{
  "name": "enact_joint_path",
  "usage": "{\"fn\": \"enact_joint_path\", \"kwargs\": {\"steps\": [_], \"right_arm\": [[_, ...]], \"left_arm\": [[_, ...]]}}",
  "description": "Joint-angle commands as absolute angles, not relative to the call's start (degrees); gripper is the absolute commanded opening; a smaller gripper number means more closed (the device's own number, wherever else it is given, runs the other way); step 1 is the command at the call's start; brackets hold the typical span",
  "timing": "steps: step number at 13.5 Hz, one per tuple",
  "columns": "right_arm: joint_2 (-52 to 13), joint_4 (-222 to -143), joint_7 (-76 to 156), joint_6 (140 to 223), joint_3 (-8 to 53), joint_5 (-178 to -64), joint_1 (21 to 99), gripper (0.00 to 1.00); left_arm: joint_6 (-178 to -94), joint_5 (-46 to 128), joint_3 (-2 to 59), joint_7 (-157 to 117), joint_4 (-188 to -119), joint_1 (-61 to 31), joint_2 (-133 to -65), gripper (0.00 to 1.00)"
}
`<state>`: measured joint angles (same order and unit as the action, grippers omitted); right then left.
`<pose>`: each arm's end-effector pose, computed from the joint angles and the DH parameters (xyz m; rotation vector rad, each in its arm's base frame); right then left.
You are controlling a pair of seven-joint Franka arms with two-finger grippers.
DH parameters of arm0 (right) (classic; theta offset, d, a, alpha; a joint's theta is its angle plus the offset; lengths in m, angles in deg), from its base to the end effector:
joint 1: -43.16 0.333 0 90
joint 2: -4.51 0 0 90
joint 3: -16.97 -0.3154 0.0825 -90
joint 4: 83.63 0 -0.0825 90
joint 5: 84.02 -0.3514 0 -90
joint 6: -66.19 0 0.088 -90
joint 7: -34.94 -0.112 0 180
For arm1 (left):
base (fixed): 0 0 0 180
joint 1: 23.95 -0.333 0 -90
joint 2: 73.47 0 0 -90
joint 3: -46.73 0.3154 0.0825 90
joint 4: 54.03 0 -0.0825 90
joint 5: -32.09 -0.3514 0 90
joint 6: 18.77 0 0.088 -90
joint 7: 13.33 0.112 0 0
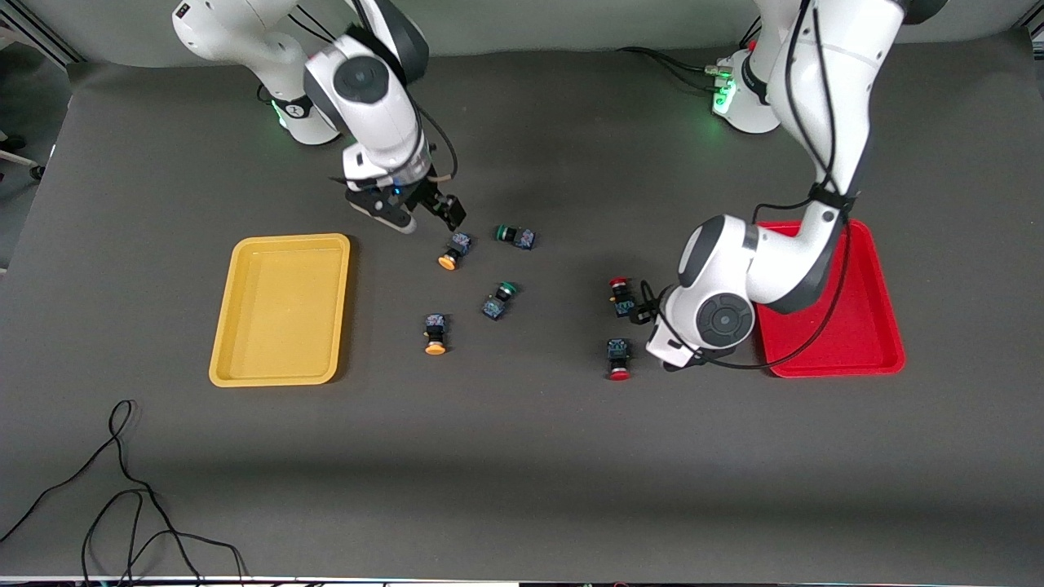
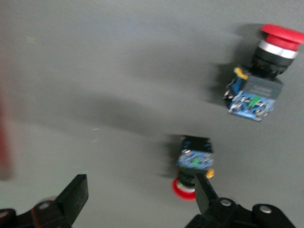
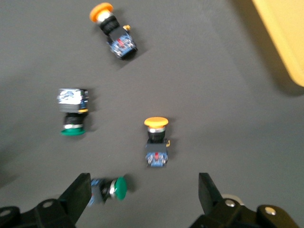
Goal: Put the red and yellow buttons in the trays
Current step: 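Grasp orange button with the right gripper while the left gripper grasps red button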
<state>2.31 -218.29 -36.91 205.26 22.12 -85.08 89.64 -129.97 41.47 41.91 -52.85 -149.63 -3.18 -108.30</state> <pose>0.3658 0.3219 0.3366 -2.9892 0.8374 -0.0215 0.5527 -0.2721 0.2474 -3.0228 -0.5115 0.5966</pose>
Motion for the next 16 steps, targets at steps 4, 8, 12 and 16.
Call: {"fn": "enact_joint_path", "kwargs": {"steps": [4, 8, 12, 16], "right_arm": [[-14.5, -219.3, -40.3, 222.5, 22.7, -84.7, 90.4, 1.0], [-16.3, -219.0, -40.4, 223.4, 22.7, -84.7, 90.7, 0.9], [-16.8, -218.6, -39.2, 223.7, 22.7, -84.6, 90.6, 0.19], [-10.8, -213.6, -38.4, 211.1, 22.8, -84.6, 90.5, 0.18]], "left_arm": [[-139.8, 43.3, 42.5, -61.8, -153.1, 2.6, -109.7, 0.98], [-141.9, 42.6, 42.6, -61.8, -154.7, 3.9, -109.7, 0.59], [-142.3, 42.6, 42.7, -61.8, -155.6, 4.3, -109.2, 0.0], [-138.2, 42.5, 43.2, -61.1, -154.5, 3.6, -106.8, 0.0]]}}
